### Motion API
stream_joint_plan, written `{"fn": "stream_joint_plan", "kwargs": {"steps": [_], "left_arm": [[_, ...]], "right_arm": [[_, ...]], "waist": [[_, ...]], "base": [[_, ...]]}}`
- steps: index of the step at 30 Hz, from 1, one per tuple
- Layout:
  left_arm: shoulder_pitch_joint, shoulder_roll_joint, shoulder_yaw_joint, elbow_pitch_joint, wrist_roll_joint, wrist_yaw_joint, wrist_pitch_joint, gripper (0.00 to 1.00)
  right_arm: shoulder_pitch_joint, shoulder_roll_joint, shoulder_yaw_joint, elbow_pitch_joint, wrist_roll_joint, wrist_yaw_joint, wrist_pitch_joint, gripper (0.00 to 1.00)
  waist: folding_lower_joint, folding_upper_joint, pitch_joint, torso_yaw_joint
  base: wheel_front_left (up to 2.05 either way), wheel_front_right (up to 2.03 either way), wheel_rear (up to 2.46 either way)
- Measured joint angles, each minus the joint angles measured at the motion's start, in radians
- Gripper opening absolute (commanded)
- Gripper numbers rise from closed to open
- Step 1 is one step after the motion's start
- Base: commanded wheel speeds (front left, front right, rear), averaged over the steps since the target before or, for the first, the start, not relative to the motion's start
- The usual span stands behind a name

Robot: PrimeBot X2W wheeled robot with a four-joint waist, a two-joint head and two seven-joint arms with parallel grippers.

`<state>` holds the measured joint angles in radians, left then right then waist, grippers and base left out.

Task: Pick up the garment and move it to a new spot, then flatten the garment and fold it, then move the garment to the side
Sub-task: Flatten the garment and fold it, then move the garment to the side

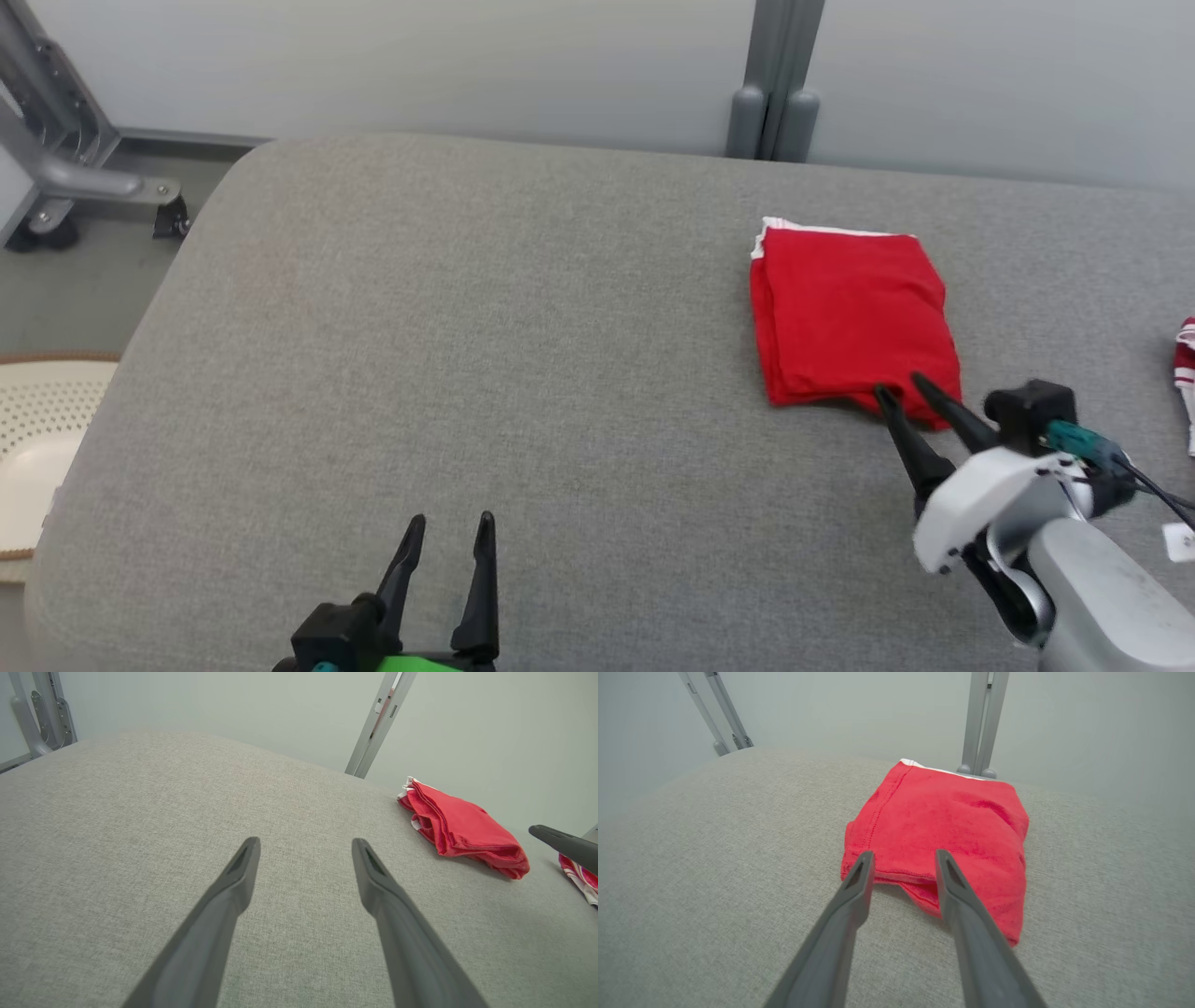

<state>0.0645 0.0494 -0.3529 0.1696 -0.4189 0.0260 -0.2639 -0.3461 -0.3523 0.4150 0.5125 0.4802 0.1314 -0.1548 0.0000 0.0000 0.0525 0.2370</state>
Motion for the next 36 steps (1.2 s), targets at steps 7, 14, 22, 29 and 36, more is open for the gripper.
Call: {"fn": "stream_joint_plan", "kwargs": {"steps": [7,14,22,29,36], "left_arm": [[0.072,0.000,0.112,-0.010,0.074,-0.025,0.000,1.00],[0.137,0.000,0.172,-0.006,0.122,-0.071,0.000,1.00],[0.149,0.000,0.175,-0.023,0.131,-0.100,0.000,1.00],[0.149,0.000,0.176,-0.018,0.131,-0.107,0.000,1.00],[0.144,0.000,0.174,-0.010,0.131,-0.110,0.000,1.00]], "right_arm": [[0.191,-0.044,-0.211,-0.057,-0.055,0.000,-0.095,1.00],[0.367,0.003,-0.366,-0.174,-0.086,0.000,-0.107,1.00],[0.508,0.088,-0.475,-0.248,-0.168,0.000,-0.107,1.00],[0.526,0.112,-0.474,-0.263,-0.187,0.000,-0.107,1.00],[0.488,0.119,-0.422,-0.204,-0.099,0.000,-0.100,1.00]], "waist": [[0.0000,0.0000,-0.079,-0.065],[0.0000,0.0000,-0.133,-0.110],[0.0000,0.0000,-0.151,-0.123],[0.0000,0.0000,-0.145,-0.142],[0.0000,0.0000,-0.122,-0.148]], "base": [[0.00,0.00,0.00],[0.00,0.00,0.00],[0.00,0.00,0.00],[0.00,0.00,0.00],[0.00,0.00,0.00]]}}
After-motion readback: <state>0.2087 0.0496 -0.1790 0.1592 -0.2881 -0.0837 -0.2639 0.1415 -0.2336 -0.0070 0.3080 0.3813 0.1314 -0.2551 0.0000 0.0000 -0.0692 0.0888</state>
